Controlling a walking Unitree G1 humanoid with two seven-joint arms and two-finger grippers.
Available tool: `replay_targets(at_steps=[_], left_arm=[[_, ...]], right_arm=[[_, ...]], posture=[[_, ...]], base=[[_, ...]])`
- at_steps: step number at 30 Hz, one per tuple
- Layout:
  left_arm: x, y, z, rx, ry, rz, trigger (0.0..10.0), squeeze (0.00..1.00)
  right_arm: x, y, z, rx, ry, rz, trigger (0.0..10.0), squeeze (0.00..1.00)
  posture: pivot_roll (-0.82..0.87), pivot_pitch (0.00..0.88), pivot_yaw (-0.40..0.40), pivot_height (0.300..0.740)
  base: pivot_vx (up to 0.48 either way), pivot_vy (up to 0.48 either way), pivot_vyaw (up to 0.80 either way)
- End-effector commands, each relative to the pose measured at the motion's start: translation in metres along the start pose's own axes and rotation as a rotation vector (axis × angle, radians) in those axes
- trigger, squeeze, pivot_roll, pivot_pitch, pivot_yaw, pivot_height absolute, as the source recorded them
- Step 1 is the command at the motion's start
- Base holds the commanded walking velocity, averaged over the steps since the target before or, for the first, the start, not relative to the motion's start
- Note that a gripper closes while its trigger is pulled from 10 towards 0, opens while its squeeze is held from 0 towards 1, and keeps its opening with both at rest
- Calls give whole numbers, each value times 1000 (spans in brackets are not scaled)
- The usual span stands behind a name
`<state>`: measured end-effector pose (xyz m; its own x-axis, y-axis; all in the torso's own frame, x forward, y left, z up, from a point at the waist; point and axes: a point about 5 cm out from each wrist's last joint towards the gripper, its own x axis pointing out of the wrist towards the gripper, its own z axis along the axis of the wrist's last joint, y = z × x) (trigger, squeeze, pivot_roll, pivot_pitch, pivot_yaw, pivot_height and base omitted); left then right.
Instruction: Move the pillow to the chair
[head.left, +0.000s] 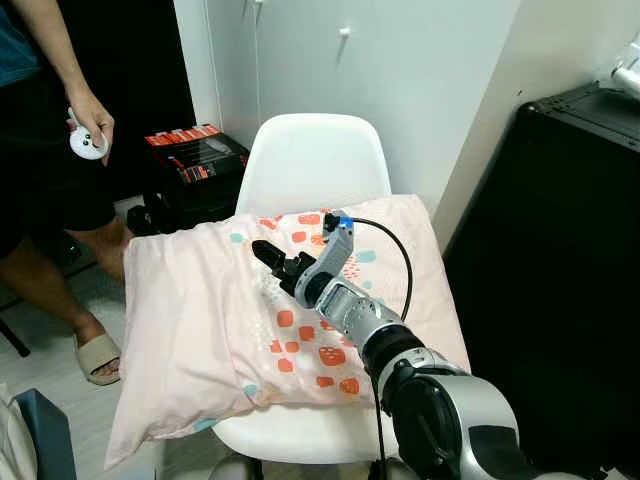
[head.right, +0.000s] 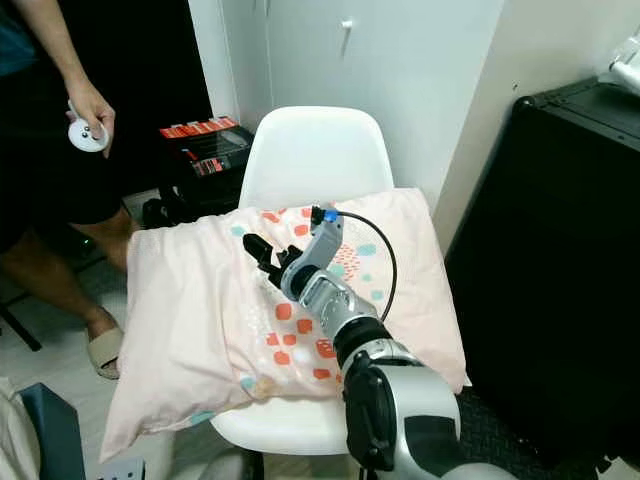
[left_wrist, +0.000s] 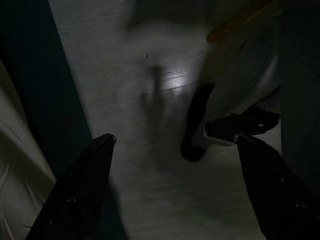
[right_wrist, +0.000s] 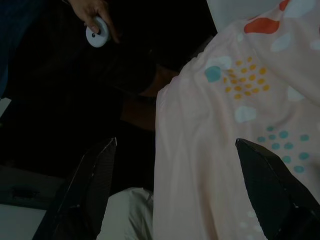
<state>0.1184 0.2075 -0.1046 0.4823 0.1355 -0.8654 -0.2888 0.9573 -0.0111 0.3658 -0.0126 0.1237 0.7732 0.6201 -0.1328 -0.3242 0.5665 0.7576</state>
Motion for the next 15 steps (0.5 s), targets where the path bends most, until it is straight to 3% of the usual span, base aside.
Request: replay_targets(at_steps=[1, 15], left_arm=[[-2, -15, -17, 1, 64, -53, 10000, 0], [-2, -17, -17, 1, 61, -57, 10000, 0]], right_arm=[[3, 6, -27, 41, 50, 12, 10000, 0], [-8, -17, -22, 6, 18, -40, 10000, 0]], posture=[[84, 65, -108, 600], [81, 69, -107, 545]], base=[[0, 0, 0], [0, 0, 0]])
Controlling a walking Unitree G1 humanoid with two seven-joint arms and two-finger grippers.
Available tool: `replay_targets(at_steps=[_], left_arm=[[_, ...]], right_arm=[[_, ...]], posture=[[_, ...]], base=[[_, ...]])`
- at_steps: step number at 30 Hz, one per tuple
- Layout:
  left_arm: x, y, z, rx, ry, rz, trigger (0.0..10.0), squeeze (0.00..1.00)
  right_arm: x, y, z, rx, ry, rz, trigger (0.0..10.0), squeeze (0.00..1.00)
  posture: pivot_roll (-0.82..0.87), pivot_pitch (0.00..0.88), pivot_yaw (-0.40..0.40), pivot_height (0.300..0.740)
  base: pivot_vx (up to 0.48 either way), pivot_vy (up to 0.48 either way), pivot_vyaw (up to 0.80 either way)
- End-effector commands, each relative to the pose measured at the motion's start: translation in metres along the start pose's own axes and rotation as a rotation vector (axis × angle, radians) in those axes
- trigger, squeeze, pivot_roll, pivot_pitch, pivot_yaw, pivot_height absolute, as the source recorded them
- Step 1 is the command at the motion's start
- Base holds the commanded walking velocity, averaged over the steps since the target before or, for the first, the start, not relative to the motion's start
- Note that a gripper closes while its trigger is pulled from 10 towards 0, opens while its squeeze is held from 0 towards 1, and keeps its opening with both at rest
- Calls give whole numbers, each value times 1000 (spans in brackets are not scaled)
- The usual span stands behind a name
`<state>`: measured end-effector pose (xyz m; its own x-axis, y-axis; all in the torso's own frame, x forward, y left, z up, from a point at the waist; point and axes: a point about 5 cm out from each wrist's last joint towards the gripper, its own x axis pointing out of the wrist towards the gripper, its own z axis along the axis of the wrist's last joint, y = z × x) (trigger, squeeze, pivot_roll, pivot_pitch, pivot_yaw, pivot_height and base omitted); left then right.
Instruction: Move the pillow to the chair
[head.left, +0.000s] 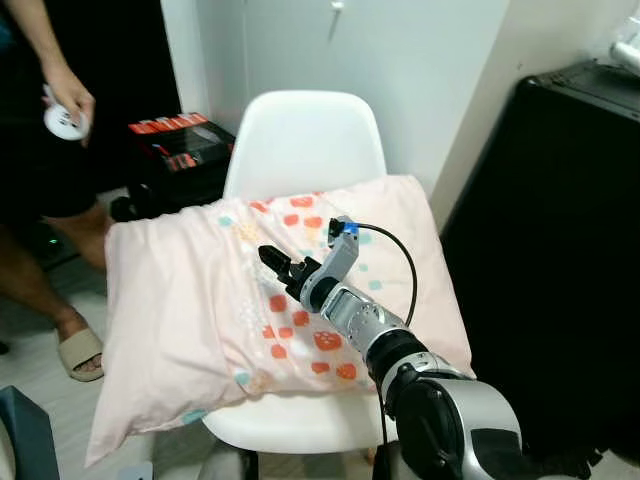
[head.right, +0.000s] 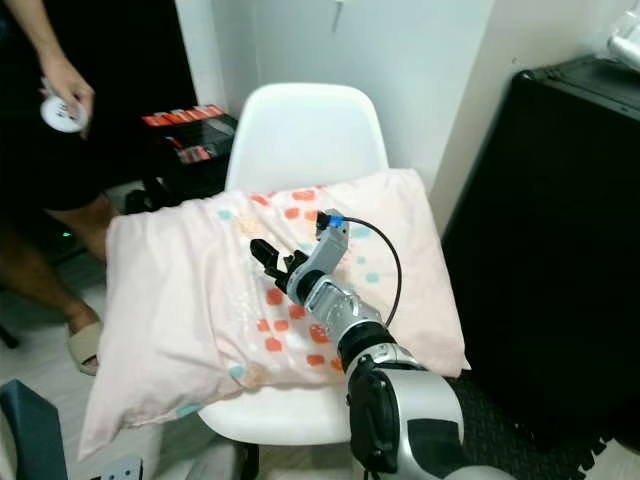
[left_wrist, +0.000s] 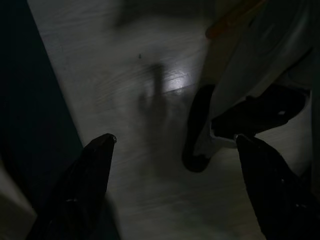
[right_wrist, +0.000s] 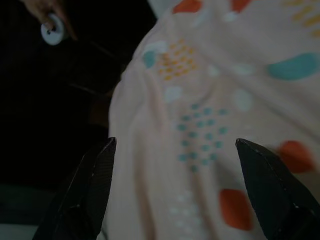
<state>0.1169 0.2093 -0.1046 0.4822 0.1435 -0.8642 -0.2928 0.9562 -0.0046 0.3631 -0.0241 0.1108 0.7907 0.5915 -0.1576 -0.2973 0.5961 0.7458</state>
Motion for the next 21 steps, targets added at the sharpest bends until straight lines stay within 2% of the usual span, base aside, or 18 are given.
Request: replay_targets(at_steps=[1, 2, 3, 6, 7, 8, 9, 10, 12, 16, 20, 21], left_arm=[[-2, -19, -16, 2, 63, -65, 10000, 0], [-2, -19, -16, 2, 63, -65, 10000, 0], [-2, -19, -16, 2, 63, -65, 10000, 0], [-2, -19, -16, 3, 62, -65, 10000, 0], [-2, -19, -16, 3, 62, -65, 10000, 0], [-2, -19, -16, 4, 62, -66, 10000, 0], [-2, -19, -16, 4, 62, -66, 10000, 0], [-2, -19, -17, 4, 62, -66, 10000, 0], [-2, -19, -17, 8, 64, -68, 10000, 0], [-2, -19, -17, 14, 65, -70, 10000, 0], [-2, -19, -17, 17, 66, -71, 10000, 0], [-2, -18, -18, 17, 66, -71, 10000, 0]], right_arm=[[-1, -1, -18, 15, 28, 0, 10000, 0], [-3, -5, -17, -46, 30, -10, 10000, 0], [-3, -5, -17, -46, 30, -10, 10000, 0], [-7, -18, -16, -349, 79, -111, 10000, 0], [-7, -18, -16, -349, 79, -111, 10000, 0], [-11, -26, -19, -641, 145, -204, 10000, 0], [-11, -26, -19, -641, 145, -204, 10000, 0], [-12, -29, -20, -717, 162, -226, 10000, 0], [-13, -32, -24, -786, 188, -276, 10000, 0], [-12, -30, -35, -854, 194, -313, 10000, 0], [-9, -24, -42, -869, 186, -302, 10000, 0], [-7, -18, -43, -788, 173, -257, 10000, 0]], posture=[[81, 69, -107, 545], [81, 70, -107, 545], [81, 70, -107, 545], [82, 70, -107, 545], [82, 70, -107, 545], [78, 70, -106, 545], [78, 70, -106, 545], [76, 70, -106, 545], [76, 70, -103, 545], [77, 70, -103, 545], [79, 69, -103, 545], [83, 69, -106, 545]], base=[[0, 0, 0], [0, 0, 0], [0, 0, 0], [0, 0, 0], [0, 0, 0], [0, 0, 0], [0, 0, 0], [0, 0, 0], [0, 0, 0], [0, 0, 0], [0, 0, 0], [0, 0, 0]])
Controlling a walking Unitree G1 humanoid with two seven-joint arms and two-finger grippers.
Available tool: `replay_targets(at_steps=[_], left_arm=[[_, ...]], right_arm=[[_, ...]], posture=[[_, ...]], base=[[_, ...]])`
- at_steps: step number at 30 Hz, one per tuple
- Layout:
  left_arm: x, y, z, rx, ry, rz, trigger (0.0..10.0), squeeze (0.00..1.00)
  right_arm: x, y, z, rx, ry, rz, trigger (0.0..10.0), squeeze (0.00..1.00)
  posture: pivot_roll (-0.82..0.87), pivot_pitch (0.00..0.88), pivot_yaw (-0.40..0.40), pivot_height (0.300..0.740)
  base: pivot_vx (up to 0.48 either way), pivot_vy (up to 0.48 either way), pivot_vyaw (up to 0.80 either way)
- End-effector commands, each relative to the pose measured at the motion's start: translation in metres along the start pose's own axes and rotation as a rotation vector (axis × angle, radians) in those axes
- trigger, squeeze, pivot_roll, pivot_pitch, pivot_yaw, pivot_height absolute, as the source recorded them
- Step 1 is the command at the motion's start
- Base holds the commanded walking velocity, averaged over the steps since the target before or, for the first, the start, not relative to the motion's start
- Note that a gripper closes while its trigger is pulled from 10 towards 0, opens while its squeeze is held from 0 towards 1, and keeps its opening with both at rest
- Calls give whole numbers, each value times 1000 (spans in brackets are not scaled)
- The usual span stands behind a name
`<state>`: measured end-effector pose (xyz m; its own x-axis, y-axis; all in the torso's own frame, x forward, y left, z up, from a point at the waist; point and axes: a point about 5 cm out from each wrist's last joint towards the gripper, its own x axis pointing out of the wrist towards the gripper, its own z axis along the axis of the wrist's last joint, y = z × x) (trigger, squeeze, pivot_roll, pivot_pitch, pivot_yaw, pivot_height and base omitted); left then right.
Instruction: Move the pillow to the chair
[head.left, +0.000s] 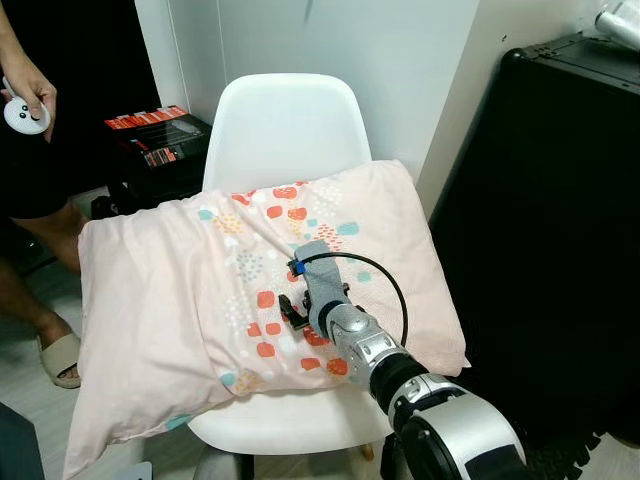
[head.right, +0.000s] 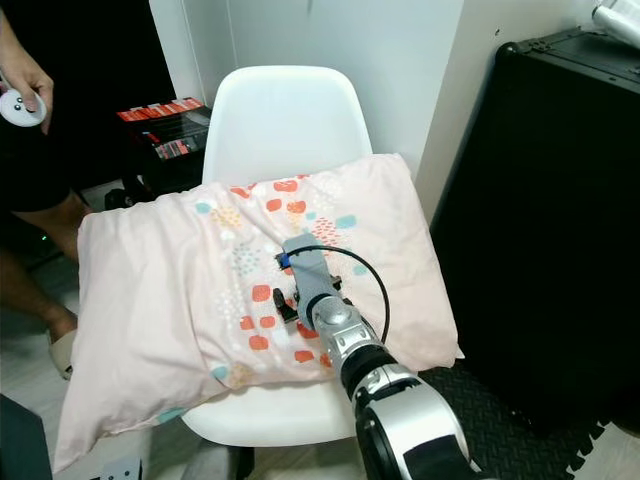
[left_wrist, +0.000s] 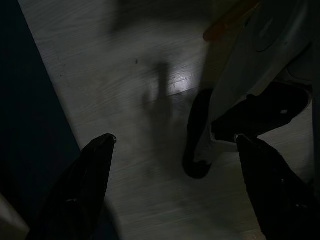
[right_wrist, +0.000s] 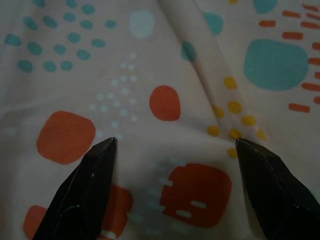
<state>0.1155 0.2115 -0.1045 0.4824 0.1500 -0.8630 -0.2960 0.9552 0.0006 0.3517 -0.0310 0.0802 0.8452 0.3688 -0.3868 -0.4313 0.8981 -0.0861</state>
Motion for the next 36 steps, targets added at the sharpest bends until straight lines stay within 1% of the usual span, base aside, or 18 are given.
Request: replay_targets(at_steps=[1, 2, 3, 4, 5, 6, 7, 8, 9, 10, 11, 12, 13, 16, 19, 29, 34, 36], left_arm=[[-2, -21, -17, 17, 69, -77, 10000, 0], [-2, -21, -17, 17, 69, -76, 10000, 0], [-2, -21, -17, 17, 69, -76, 10000, 0], [-2, -21, -18, 16, 70, -75, 10000, 0], [-2, -20, -18, 16, 70, -75, 10000, 0], [-2, -20, -18, 15, 71, -75, 10000, 0], [-2, -20, -18, 15, 71, -74, 10000, 0], [-2, -20, -18, 15, 71, -74, 10000, 0], [-3, -20, -18, 16, 72, -74, 10000, 0], [-3, -19, -19, 16, 73, -74, 10000, 0], [-3, -19, -19, 16, 73, -74, 10000, 0], [-3, -19, -19, 18, 73, -75, 10000, 0], [-3, -19, -19, 18, 73, -76, 10000, 0], [-2, -20, -18, 19, 71, -78, 10000, 0], [-2, -20, -17, 20, 68, -79, 10000, 0], [-2, -19, -15, 24, 64, -80, 10000, 0], [-1, -20, -14, 25, 63, -83, 10000, 0], [-1, -21, -14, 27, 63, -86, 10000, 0]], right_arm=[[0, 20, -9, 82, 18, 64, 10000, 0], [0, 21, -7, 142, 4, 92, 10000, 0], [0, 21, -1, 239, -30, 138, 10000, 0], [0, 18, 5, 329, -68, 186, 10000, 0], [-1, 17, 9, 384, -96, 217, 10000, 0], [-1, 11, 15, 468, -139, 261, 10000, 0], [-2, 8, 19, 516, -166, 285, 10000, 0], [-2, 8, 19, 516, -166, 285, 10000, 0], [-2, 0, 24, 580, -198, 293, 10000, 0], [-4, -15, 31, 666, -248, 280, 10000, 0], [-4, -15, 31, 666, -248, 280, 10000, 0], [-6, -29, 35, 763, -292, 259, 10000, 0], [-6, -35, 36, 793, -306, 247, 10000, 0], [-9, -46, 34, 839, -326, 232, 10000, 0], [-12, -58, 31, 935, -375, 219, 10000, 0], [-18, -78, 28, 976, -434, 201, 10000, 0], [-19, -76, 24, 969, -435, 231, 10000, 0], [-20, -73, 18, 952, -420, 247, 10000, 0]], posture=[[83, 69, -106, 545], [83, 69, -106, 545], [83, 69, -106, 545], [85, 68, -105, 545], [85, 68, -105, 545], [85, 68, -104, 545], [85, 68, -104, 545], [85, 68, -104, 545], [85, 67, -103, 545], [80, 69, -97, 545], [80, 69, -97, 545], [80, 69, -97, 545], [75, 71, -92, 545], [73, 71, -91, 545], [75, 69, -88, 555], [72, 71, -80, 595], [72, 71, -80, 615], [68, 70, -80, 630]], base=[[0, 0, 0], [0, 0, 0], [0, 0, 0], [0, 0, 0], [0, 0, 0], [0, 0, 0], [0, 0, 0], [0, 0, 0], [0, 0, 0], [0, 0, 0], [0, 0, 0], [0, 0, 0], [0, 0, 0], [0, 0, 0], [0, 0, 0], [0, 0, 0], [0, 0, 0], [0, 0, 0]])
